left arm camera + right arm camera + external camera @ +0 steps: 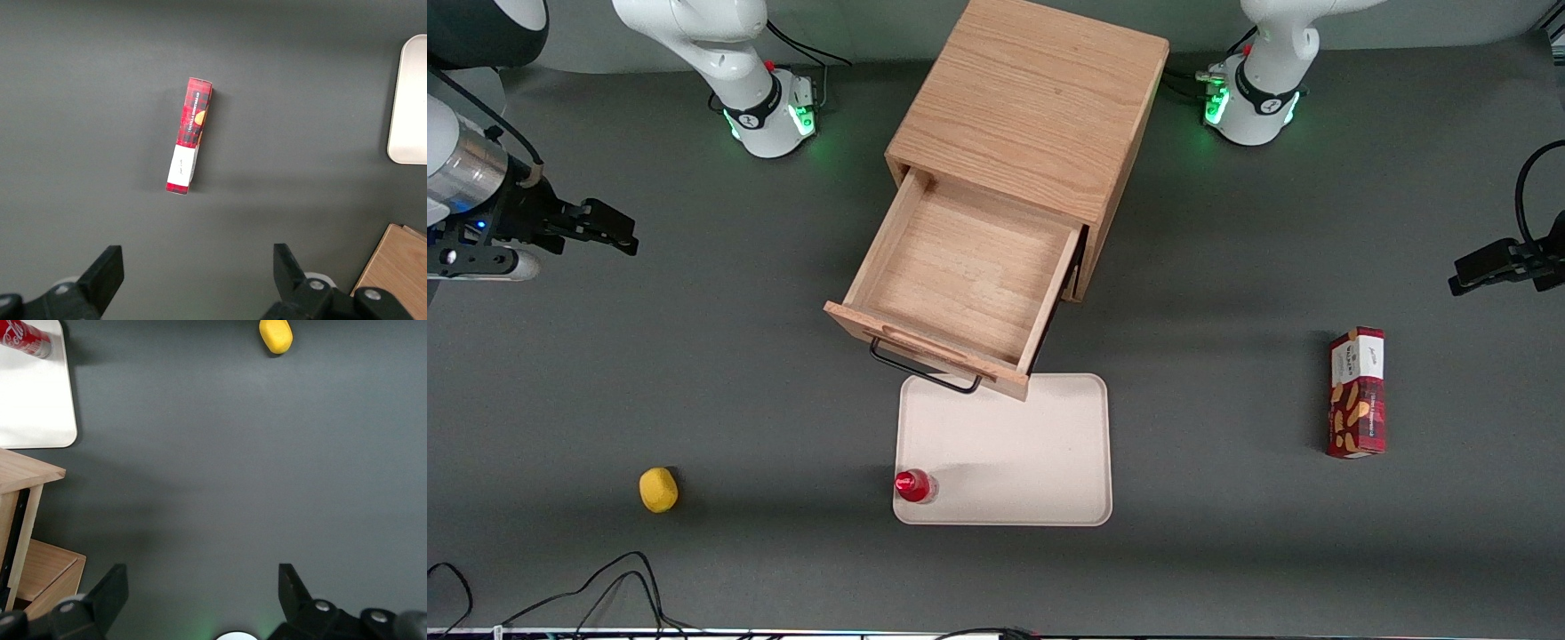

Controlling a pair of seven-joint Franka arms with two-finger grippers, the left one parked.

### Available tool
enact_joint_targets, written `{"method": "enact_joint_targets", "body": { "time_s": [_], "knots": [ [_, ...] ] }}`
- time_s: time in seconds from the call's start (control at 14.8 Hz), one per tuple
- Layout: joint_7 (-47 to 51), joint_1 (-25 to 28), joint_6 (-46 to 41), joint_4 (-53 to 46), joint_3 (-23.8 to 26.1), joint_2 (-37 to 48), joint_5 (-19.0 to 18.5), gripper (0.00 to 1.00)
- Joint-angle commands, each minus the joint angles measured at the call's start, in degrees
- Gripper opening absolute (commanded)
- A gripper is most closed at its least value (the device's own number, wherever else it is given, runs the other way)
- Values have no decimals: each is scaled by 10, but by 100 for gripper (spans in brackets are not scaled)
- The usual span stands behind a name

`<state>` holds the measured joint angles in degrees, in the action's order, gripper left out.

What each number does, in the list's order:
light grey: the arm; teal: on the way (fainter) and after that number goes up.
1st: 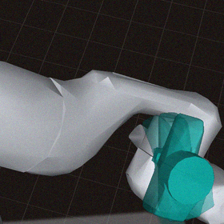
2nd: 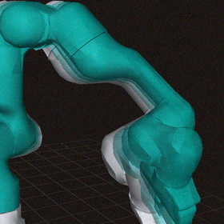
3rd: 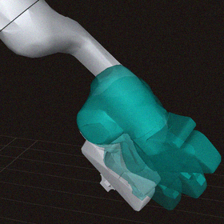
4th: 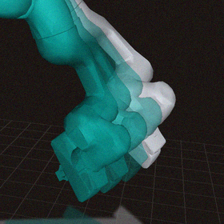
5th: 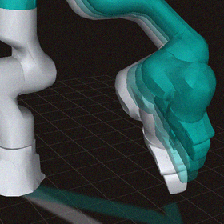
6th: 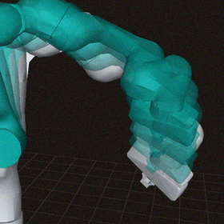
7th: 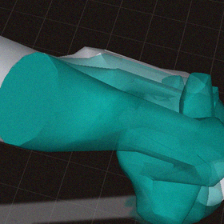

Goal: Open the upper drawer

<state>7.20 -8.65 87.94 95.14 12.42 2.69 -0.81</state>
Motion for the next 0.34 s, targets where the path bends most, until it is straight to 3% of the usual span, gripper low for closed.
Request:
{"method": "enact_joint_targets", "body": {
  "time_s": [0.0,0.27],
  "knots": [
    [14,-8,12,8,9,7,-11,100],
    [14,-8,30,8,9,7,-3,100]
  ]
}}
